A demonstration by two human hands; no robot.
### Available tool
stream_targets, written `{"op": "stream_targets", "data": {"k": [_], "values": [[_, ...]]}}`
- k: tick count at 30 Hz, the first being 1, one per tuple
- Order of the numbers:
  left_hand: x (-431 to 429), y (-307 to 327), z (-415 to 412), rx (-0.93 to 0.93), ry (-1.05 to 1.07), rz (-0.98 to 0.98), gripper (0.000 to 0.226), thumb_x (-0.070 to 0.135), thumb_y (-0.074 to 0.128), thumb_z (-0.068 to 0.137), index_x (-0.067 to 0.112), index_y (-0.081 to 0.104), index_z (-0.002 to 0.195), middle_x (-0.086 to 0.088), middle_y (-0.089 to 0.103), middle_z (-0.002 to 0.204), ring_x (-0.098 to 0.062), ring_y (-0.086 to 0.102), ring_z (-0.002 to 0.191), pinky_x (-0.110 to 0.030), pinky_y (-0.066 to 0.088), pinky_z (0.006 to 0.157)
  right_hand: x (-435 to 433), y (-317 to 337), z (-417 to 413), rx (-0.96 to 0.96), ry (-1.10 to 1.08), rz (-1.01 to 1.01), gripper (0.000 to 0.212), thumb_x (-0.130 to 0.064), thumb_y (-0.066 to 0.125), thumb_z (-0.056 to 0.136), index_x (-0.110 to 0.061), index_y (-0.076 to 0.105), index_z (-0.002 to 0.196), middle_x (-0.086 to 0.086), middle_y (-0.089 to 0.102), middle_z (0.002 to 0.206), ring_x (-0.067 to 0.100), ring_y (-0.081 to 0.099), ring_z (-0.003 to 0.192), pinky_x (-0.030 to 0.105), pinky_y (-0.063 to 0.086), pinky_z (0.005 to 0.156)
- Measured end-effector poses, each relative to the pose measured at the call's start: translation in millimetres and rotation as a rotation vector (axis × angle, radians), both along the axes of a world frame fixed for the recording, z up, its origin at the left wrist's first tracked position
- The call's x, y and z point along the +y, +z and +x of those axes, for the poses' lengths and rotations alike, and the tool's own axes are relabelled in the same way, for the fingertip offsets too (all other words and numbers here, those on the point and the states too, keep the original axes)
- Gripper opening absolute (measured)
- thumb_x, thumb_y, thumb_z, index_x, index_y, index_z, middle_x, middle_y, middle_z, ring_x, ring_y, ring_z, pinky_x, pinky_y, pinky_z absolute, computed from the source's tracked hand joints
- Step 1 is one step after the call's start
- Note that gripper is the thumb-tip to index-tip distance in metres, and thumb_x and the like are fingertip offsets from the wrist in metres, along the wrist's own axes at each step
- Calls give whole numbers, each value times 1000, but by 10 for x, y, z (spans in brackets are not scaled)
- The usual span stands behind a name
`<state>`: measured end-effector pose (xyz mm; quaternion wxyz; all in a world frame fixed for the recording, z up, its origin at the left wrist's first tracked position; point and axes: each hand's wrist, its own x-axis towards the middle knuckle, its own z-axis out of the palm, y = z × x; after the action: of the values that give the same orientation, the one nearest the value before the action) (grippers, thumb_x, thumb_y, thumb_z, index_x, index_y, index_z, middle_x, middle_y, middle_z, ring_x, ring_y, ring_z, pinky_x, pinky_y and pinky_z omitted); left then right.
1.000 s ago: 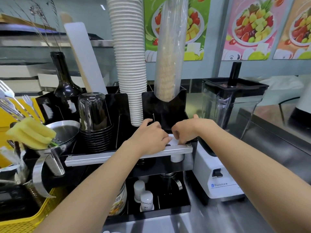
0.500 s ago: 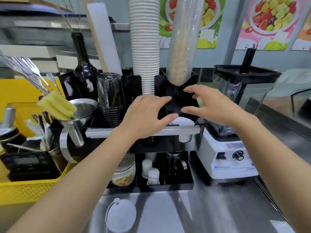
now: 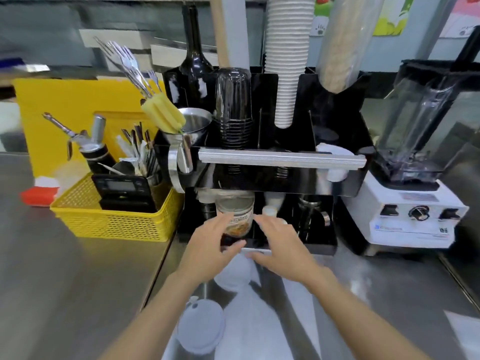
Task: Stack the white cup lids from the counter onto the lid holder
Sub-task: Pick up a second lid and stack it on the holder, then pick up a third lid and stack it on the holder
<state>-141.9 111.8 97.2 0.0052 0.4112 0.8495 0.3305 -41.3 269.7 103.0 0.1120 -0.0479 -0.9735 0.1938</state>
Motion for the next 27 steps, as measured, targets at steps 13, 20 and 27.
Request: {"op": "stream_targets", "data": {"k": [13, 20, 27], "values": [[-337, -969, -167, -329, -43, -269, 84, 61, 60, 71, 33, 21, 140, 5, 32, 148, -16, 22, 137, -35, 19, 111, -266, -808, -193, -404, 9, -129, 87, -51, 56, 83, -18, 7, 147, -1, 15, 157, 18, 15, 141, 35, 15, 112], [-301, -1057, -164, -323, -55, -97, 67, 37, 69, 76, 33, 36, 134, 22, 36, 132, -9, 32, 130, -26, 21, 109, -308, -845, -247, -355, 18, -111, 73, -43, 58, 85, -18, 23, 143, 1, 29, 150, 19, 26, 136, 31, 21, 109], [-226, -560, -193, -120, -37, 76, 67, 58, 58, 68, 25, 51, 126, 20, 36, 131, -2, 27, 126, -19, 12, 106, -176, -351, -269, -192, 17, -136, 66, -40, 64, 81, -21, 37, 138, 0, 33, 147, 19, 30, 134, 31, 24, 111]]}}
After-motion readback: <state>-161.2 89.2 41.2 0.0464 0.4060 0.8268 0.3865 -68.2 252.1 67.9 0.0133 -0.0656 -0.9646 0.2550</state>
